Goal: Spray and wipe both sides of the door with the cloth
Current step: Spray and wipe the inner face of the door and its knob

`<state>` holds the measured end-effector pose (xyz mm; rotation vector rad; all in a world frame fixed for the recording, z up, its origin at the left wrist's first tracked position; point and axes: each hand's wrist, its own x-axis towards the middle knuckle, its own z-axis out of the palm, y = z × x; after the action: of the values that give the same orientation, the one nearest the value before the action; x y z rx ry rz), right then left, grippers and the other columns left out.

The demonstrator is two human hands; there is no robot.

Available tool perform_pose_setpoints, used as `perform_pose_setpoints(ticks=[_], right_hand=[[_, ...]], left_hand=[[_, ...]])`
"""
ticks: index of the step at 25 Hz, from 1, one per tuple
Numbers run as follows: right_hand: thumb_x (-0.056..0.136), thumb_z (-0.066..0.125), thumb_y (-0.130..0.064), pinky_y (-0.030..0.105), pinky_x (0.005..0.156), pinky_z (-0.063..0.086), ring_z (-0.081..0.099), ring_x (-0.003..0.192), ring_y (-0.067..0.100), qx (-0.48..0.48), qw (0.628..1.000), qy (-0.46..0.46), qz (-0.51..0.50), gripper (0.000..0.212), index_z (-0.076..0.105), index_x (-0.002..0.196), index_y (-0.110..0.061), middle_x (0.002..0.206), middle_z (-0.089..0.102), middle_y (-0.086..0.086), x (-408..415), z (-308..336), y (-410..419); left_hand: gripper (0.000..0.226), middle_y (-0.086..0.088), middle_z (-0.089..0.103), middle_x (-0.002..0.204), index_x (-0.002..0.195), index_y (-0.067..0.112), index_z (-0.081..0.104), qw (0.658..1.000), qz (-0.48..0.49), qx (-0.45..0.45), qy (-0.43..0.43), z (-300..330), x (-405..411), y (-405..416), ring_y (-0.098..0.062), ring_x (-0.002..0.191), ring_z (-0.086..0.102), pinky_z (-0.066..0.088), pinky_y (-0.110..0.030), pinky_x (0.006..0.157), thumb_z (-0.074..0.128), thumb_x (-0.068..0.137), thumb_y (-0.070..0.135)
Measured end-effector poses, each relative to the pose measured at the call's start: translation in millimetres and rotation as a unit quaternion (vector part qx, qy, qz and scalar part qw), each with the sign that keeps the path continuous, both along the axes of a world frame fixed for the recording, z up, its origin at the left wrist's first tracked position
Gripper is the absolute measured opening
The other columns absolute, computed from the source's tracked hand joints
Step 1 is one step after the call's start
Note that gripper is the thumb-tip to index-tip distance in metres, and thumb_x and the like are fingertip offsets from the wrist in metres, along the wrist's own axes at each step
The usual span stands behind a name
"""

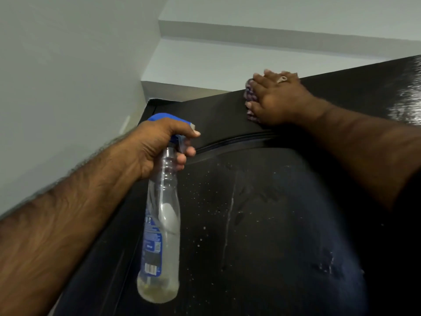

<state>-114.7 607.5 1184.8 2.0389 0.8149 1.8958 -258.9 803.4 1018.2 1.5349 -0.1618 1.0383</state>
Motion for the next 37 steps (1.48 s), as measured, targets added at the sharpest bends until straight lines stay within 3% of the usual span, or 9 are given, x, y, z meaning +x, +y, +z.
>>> perform_pose_setpoints(ticks=[4,9,13,17,24,27,32,34,37], right_hand=[[0.113,0.027,-0.053,0.059,0.132,0.003,0.003,0.167,0.026,-0.101,0.995,0.0,-0.008,0.068,0.014,0.172,-0.022,0.181,0.006,0.005,-8,-37,72],[0.099,0.02,-0.063,0.053,0.135,0.01,0.009,0.165,0.012,-0.369,0.928,0.025,0.049,0.075,0.034,0.167,-0.034,0.176,0.024,-0.012,1,-62,52],[0.096,0.011,-0.07,0.05,0.134,0.01,0.011,0.166,0.017,-0.217,0.975,-0.026,0.032,0.086,0.023,0.17,-0.029,0.178,0.019,-0.005,8,-20,43],[0.11,0.031,-0.053,0.054,0.132,0.004,0.007,0.167,0.028,-0.04,0.999,-0.017,0.021,0.071,0.021,0.171,-0.017,0.18,0.013,0.006,0,-22,116],[0.107,0.048,-0.047,0.054,0.134,0.013,0.019,0.165,0.025,-0.34,0.936,0.068,0.059,0.06,0.034,0.165,-0.041,0.177,0.023,0.002,-4,-64,133],[0.102,0.044,-0.052,0.047,0.133,0.021,0.028,0.162,0.021,-0.293,0.952,0.031,0.076,0.065,0.039,0.165,-0.034,0.173,0.035,0.0,-4,-34,104],[0.111,0.033,-0.054,0.054,0.133,0.006,0.009,0.166,0.026,-0.049,0.998,-0.017,0.017,0.07,0.02,0.171,-0.021,0.18,0.013,0.004,-3,-6,157],[0.11,0.039,-0.054,0.059,0.133,0.005,0.006,0.166,0.03,-0.081,0.997,0.004,0.011,0.073,0.018,0.171,-0.02,0.18,0.009,0.007,-10,-25,195],[0.108,0.045,-0.054,0.058,0.133,0.012,0.018,0.164,0.034,-0.248,0.968,0.033,0.017,0.064,0.028,0.167,-0.036,0.178,0.019,0.007,-7,-61,223]], left_hand=[[0.018,-0.016,0.078,0.086,0.082,0.013,0.067,1.0,0.01,-0.001,0.014,0,2,5,-0.014,0.049,0.062,0.053,-0.026,0.056,0.08,0.084,0.026],[0.029,-0.007,0.059,0.06,0.062,0.015,0.058,0.999,0.035,-0.018,0.019,-13,3,18,-0.022,0.048,0.058,0.052,-0.029,0.058,0.077,0.082,0.024],[0.019,-0.007,0.061,0.064,0.074,0.013,0.062,0.997,0.023,-0.063,-0.022,-14,-3,36,-0.02,0.051,0.06,0.052,-0.03,0.059,0.074,0.087,0.018],[0.007,-0.01,0.067,0.068,0.092,0.009,0.066,0.998,0.035,-0.048,-0.029,-9,-4,43,-0.021,0.054,0.066,0.054,-0.031,0.058,0.068,0.086,0.01],[0.018,-0.005,0.055,0.057,0.069,0.011,0.059,0.995,0.086,-0.047,-0.027,-6,7,52,-0.016,0.042,0.052,0.049,-0.023,0.048,0.068,0.084,0.012],[0.015,-0.006,0.06,0.061,0.076,0.011,0.063,0.996,0.074,-0.055,-0.022,-11,9,63,-0.015,0.044,0.052,0.049,-0.025,0.052,0.071,0.088,0.015],[0.01,-0.008,0.07,0.068,0.097,0.008,0.07,0.995,0.078,-0.055,-0.037,-5,10,86,-0.014,0.046,0.055,0.053,-0.028,0.058,0.072,0.09,0.016],[0.008,-0.007,0.067,0.065,0.09,0.008,0.07,0.994,0.091,-0.05,-0.034,-5,11,89,-0.015,0.045,0.054,0.052,-0.027,0.056,0.071,0.09,0.015],[0.019,-0.004,0.055,0.058,0.071,0.012,0.06,0.993,0.107,-0.044,-0.016,-10,13,96,-0.016,0.043,0.051,0.047,-0.027,0.054,0.069,0.087,0.017]])
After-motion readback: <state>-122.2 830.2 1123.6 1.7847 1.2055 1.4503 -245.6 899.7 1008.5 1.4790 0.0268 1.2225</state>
